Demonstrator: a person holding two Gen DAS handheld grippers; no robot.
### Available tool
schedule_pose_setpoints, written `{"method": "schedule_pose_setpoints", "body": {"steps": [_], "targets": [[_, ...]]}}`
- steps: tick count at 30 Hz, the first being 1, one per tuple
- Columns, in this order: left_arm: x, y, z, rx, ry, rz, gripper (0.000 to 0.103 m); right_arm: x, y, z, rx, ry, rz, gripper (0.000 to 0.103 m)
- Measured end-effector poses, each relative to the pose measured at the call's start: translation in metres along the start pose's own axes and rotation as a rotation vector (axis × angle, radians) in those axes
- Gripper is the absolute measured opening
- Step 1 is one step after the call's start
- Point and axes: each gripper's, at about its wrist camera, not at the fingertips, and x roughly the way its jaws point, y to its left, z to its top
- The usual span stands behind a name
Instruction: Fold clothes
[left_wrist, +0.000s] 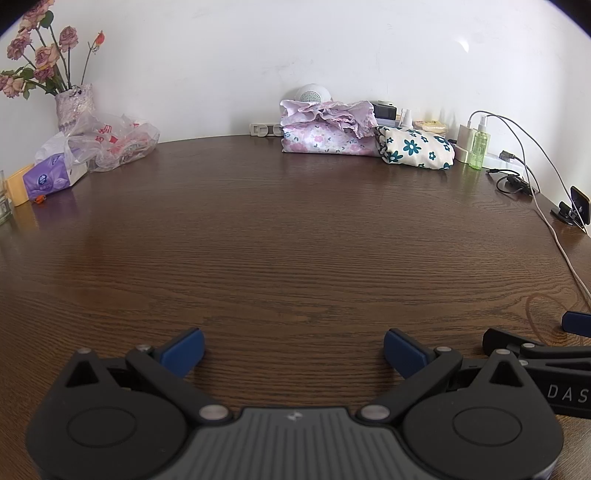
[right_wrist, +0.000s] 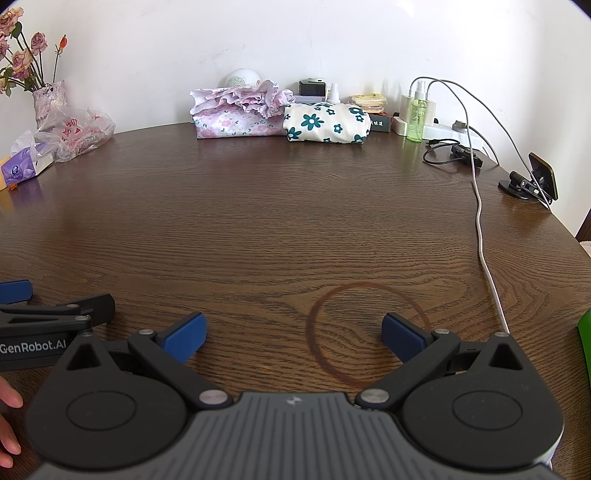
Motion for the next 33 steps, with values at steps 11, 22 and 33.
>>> {"method": "schedule_pose_setpoints", "body": {"steps": [11,22,33], "targets": [[0.0010,0.0004,0.0006,0.010,0.000,-0.011,0.103,0.0000,0.0000,0.0000,0.000,0.000,0.000,0.102],[0.0010,0.0002,0.0006,0.010,0.000,-0.010,0.103,0.0000,0.0002,0.0001,0.000,0.000,0.000,0.102],[0.0009,0.0001,0.0005,0.010,0.000,-0.010,0.103,0.0000,0.0002,0.0002,0.000,0.000,-0.001,0.102]]}}
